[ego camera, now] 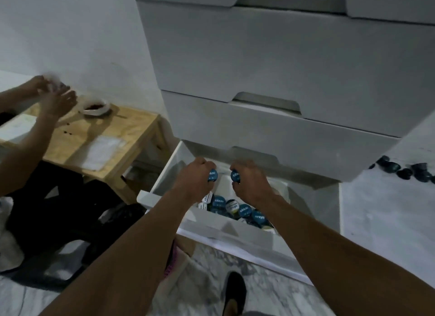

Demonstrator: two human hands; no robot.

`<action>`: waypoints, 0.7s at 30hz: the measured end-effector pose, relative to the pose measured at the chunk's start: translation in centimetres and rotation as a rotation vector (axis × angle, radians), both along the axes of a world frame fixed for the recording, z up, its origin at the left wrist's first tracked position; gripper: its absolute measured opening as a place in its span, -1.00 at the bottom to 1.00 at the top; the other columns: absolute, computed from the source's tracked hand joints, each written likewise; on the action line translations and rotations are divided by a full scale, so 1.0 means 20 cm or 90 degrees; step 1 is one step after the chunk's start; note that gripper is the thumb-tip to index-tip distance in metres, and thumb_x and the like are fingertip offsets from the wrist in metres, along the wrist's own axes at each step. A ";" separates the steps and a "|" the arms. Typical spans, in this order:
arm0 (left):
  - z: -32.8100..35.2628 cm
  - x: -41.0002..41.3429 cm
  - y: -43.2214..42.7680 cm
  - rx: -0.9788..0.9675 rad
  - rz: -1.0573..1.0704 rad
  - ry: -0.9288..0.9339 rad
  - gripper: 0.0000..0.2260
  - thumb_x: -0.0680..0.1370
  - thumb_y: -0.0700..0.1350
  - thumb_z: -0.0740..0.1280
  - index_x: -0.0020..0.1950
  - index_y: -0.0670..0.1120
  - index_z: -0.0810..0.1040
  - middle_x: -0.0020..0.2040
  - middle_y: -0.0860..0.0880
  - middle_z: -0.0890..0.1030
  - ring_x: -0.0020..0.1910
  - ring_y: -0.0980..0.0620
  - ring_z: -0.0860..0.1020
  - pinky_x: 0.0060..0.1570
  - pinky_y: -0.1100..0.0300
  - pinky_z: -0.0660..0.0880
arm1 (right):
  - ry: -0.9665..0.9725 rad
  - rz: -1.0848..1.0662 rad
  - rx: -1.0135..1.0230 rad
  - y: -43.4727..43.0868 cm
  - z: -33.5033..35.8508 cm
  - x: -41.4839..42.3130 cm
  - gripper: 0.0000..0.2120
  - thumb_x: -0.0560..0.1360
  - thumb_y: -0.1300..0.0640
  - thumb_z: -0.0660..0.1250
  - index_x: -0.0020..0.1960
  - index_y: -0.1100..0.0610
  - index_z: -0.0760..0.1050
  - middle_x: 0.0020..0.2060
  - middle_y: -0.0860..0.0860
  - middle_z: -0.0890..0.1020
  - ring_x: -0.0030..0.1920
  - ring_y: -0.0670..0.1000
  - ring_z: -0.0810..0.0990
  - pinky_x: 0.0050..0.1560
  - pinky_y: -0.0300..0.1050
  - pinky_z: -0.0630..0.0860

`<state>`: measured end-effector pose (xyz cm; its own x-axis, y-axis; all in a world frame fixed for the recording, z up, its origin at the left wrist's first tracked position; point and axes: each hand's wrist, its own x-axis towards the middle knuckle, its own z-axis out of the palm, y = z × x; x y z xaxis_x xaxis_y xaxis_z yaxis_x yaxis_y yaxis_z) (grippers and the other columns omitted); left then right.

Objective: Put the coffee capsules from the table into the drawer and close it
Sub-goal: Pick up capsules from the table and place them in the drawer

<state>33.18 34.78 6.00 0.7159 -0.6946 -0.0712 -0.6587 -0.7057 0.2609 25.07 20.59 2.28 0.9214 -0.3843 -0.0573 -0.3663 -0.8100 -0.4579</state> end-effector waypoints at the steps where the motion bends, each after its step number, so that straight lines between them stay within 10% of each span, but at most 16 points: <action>1: -0.02 0.04 -0.01 0.011 -0.013 0.001 -0.69 0.54 -0.10 0.31 0.28 -0.05 0.47 0.21 -0.08 0.48 0.08 -0.06 0.51 0.09 0.15 0.41 | 0.015 -0.001 0.008 0.00 -0.02 0.03 -0.58 0.44 0.24 0.36 0.29 0.12 0.45 0.19 0.18 0.50 0.14 0.22 0.53 0.12 -0.08 0.44; 21: -0.27 0.35 -0.13 0.189 -0.309 -0.003 -0.70 0.51 0.01 0.34 0.20 -0.07 0.51 0.13 -0.10 0.53 0.12 -0.09 0.49 0.03 0.03 0.45 | 0.193 -0.175 0.097 0.08 -0.16 0.15 -0.55 0.43 0.22 0.38 0.31 0.12 0.44 0.16 0.18 0.50 0.18 0.20 0.50 0.21 0.00 0.48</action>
<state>40.18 32.12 0.56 0.3198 -0.8949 -0.3113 -0.9267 -0.3638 0.0938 28.01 22.28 -0.94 0.7192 -0.5790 -0.3841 -0.6948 -0.5954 -0.4035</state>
